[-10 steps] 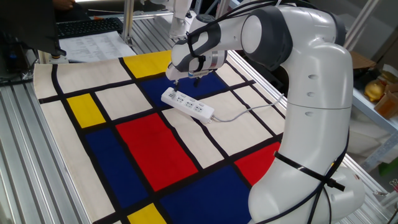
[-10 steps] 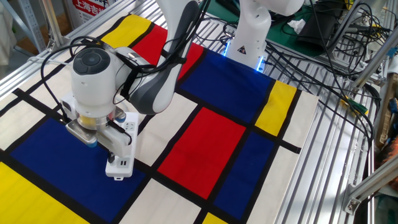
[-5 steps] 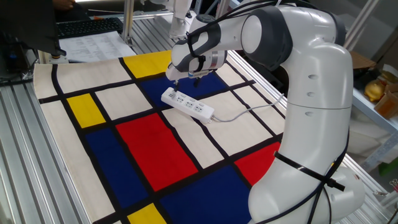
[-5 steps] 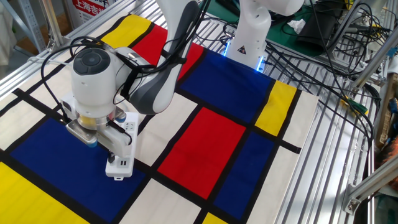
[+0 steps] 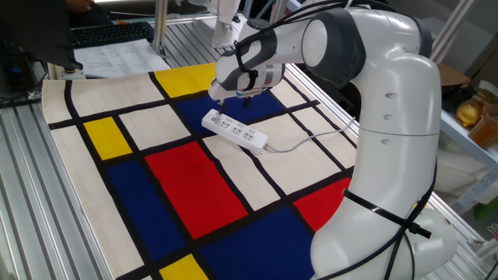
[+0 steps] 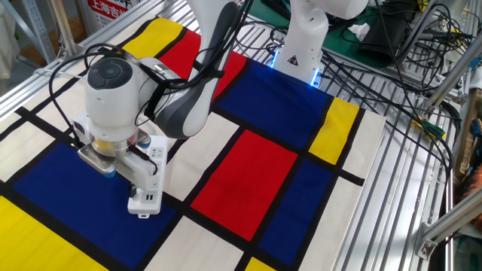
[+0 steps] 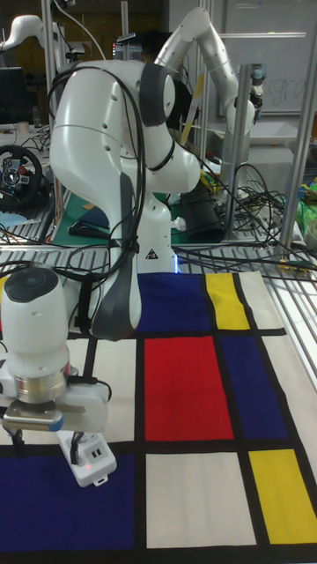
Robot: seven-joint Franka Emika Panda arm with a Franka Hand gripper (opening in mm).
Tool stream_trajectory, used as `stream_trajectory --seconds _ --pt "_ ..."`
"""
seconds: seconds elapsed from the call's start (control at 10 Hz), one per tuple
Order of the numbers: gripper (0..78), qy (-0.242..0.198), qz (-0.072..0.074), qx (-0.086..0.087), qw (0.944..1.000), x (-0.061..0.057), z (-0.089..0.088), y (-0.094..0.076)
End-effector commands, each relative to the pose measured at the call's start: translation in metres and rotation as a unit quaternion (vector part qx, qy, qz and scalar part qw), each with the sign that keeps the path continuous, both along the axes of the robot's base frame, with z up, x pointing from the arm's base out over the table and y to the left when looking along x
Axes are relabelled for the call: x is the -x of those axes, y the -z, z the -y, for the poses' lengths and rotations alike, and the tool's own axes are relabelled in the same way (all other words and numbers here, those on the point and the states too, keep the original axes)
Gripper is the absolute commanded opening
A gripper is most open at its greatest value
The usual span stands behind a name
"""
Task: Turn on the power strip by pressing the button
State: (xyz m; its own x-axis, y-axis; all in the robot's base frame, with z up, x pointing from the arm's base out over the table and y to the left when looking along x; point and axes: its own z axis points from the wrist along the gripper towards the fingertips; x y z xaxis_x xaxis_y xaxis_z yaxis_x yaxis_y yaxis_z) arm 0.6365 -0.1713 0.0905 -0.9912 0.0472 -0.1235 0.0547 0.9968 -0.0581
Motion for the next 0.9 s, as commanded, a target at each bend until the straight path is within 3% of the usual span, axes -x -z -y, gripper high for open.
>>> stream_trajectory --seconds 0.1,0.6,0.9 --pt "77.4 0.0 0.002 -0.001 1.0 -0.002 0.003 0.0" --pt "77.4 0.001 0.004 -0.002 1.0 -0.001 0.001 0.002" --pt "77.4 -0.001 0.003 -0.001 1.0 -0.002 0.005 -0.011"
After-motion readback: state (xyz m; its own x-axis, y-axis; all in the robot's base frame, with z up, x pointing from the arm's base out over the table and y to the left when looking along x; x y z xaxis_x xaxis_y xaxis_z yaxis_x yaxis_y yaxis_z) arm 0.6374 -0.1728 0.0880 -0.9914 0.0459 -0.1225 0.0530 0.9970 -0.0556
